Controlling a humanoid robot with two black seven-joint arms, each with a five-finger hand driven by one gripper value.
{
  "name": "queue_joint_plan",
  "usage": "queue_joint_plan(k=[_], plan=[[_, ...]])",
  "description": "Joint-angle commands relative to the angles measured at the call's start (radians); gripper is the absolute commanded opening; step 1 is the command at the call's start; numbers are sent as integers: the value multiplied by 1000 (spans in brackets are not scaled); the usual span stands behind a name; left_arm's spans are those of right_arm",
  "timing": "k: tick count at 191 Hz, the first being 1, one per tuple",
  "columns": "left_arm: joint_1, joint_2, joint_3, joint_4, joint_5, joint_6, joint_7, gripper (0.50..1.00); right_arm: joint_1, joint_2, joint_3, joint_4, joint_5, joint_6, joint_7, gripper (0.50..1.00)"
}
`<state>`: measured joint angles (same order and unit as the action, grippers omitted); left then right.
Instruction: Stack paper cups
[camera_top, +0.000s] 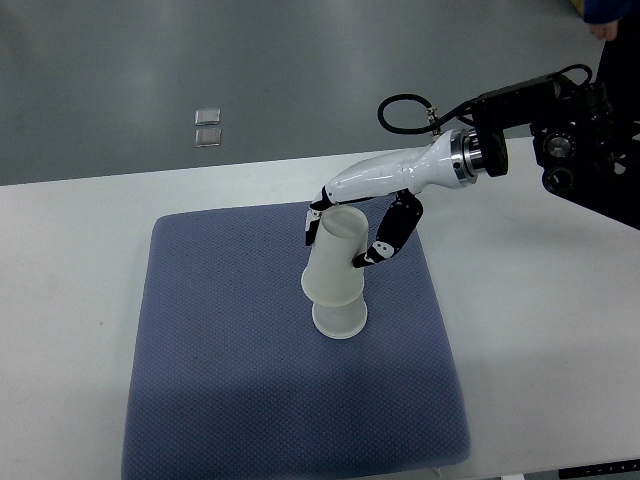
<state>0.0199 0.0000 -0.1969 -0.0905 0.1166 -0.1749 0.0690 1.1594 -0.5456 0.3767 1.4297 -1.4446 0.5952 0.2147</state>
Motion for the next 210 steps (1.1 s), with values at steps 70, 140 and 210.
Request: queue_joint_plan(k=[70, 140, 210], plan=[[0, 0, 1, 0, 0, 0, 0, 1000, -26, 4, 1, -14, -7, -8, -3, 915], [0, 0, -1, 0, 0, 0, 0, 1000, -44, 45, 42, -123, 49, -15, -5, 921], [0, 0, 1, 0, 0, 0, 0, 1000, -124, 170, 169, -492, 512, -38, -98, 919]])
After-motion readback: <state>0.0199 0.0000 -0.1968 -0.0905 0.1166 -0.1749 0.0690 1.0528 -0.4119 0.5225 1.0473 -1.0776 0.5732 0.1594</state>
